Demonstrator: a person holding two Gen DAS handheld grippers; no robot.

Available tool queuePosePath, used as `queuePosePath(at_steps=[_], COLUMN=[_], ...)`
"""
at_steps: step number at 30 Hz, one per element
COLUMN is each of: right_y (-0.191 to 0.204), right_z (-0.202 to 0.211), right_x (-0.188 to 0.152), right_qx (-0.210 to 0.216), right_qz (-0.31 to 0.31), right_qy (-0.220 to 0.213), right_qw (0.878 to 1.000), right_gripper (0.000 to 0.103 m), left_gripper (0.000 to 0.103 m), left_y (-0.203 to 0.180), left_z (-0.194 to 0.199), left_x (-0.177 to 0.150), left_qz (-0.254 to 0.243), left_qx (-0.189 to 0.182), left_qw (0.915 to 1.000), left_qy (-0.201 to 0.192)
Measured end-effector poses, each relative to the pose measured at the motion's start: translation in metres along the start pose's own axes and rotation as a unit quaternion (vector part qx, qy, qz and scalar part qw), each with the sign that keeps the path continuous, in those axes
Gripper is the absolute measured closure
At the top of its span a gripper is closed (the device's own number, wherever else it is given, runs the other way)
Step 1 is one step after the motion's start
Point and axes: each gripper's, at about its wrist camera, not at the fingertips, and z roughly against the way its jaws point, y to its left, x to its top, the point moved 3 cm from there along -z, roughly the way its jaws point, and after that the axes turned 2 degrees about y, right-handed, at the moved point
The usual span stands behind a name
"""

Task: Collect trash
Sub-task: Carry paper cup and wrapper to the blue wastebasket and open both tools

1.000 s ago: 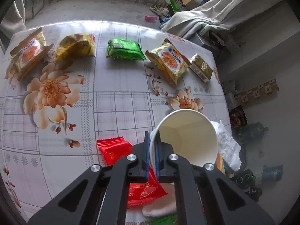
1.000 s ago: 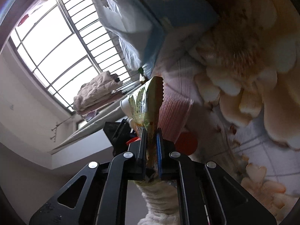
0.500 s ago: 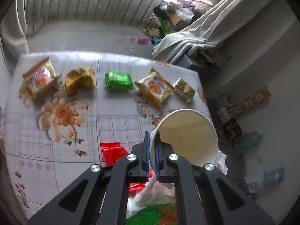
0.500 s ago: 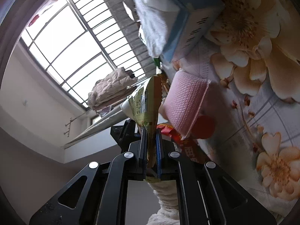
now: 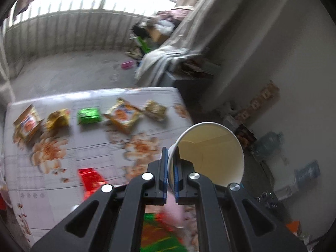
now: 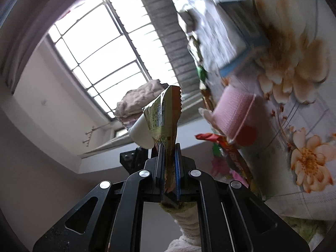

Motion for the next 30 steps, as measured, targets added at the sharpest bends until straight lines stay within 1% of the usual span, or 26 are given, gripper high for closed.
queuePosePath(at_steps=[4, 6, 7, 9, 11, 13, 14, 16, 19, 21, 22, 23, 24, 25, 28, 29, 30], right_y=[0.014, 0.018, 0.021, 0.024, 0.024, 0.022, 0.019, 0.010, -0.008, -0.024, -0.034, -0.044, -0.053, -0.064, -0.093, -0.101, -0.107], right_z=[0.038, 0.067, 0.084, 0.119, 0.148, 0.186, 0.201, 0.243, 0.300, 0.335, 0.350, 0.366, 0.376, 0.388, 0.420, 0.428, 0.435], right_x=[-0.004, -0.005, -0.006, -0.007, -0.008, -0.013, -0.015, -0.020, -0.024, -0.023, -0.022, -0.019, -0.017, -0.013, 0.004, 0.011, 0.017], right_qx=[0.015, 0.022, 0.027, 0.035, 0.042, 0.046, 0.046, 0.050, 0.043, 0.043, 0.043, 0.033, 0.026, 0.026, 0.021, 0.020, 0.015], right_qz=[0.022, 0.032, 0.037, 0.041, 0.043, 0.046, 0.047, 0.042, 0.028, 0.006, -0.005, -0.017, -0.028, -0.040, -0.077, -0.084, -0.093], right_qy=[-0.043, -0.074, -0.093, -0.130, -0.162, -0.207, -0.228, -0.281, -0.356, -0.392, -0.409, -0.429, -0.444, -0.457, -0.490, -0.495, -0.502], right_qw=[0.999, 0.996, 0.995, 0.990, 0.985, 0.976, 0.971, 0.957, 0.933, 0.919, 0.911, 0.903, 0.895, 0.888, 0.868, 0.865, 0.860], right_gripper=[0.096, 0.096, 0.096, 0.096, 0.096, 0.096, 0.096, 0.096, 0.096, 0.096, 0.096, 0.096, 0.096, 0.096, 0.096, 0.096, 0.093], left_gripper=[0.099, 0.099, 0.099, 0.099, 0.099, 0.099, 0.099, 0.099, 0.099, 0.099, 0.099, 0.099, 0.099, 0.099, 0.099, 0.098, 0.098], left_y=[-0.060, -0.088, -0.108, -0.136, -0.171, -0.200, -0.219, -0.255, -0.300, -0.326, -0.341, -0.350, -0.358, -0.366, -0.385, -0.389, -0.394], left_z=[-0.017, -0.030, -0.042, -0.062, -0.091, -0.118, -0.137, -0.175, -0.223, -0.262, -0.285, -0.304, -0.321, -0.341, -0.391, -0.405, -0.416], left_x=[0.002, 0.001, 0.000, -0.005, -0.012, -0.022, -0.029, -0.048, -0.077, -0.100, -0.116, -0.129, -0.140, -0.155, -0.186, -0.194, -0.200], left_qz=[-0.044, -0.063, -0.078, -0.094, -0.106, -0.118, -0.125, -0.137, -0.158, -0.168, -0.170, -0.168, -0.166, -0.166, -0.161, -0.158, -0.153], left_qx=[-0.022, -0.030, -0.035, -0.044, -0.059, -0.071, -0.076, -0.087, -0.092, -0.093, -0.095, -0.095, -0.095, -0.092, -0.082, -0.077, -0.076], left_qw=[0.9988, 0.9973, 0.9958, 0.9933, 0.9894, 0.9845, 0.9810, 0.9725, 0.9607, 0.9519, 0.9455, 0.9407, 0.9366, 0.9310, 0.9185, 0.9160, 0.9143], left_qy=[0.011, 0.023, 0.032, 0.050, 0.080, 0.109, 0.128, 0.167, 0.209, 0.239, 0.261, 0.279, 0.294, 0.312, 0.352, 0.361, 0.367])
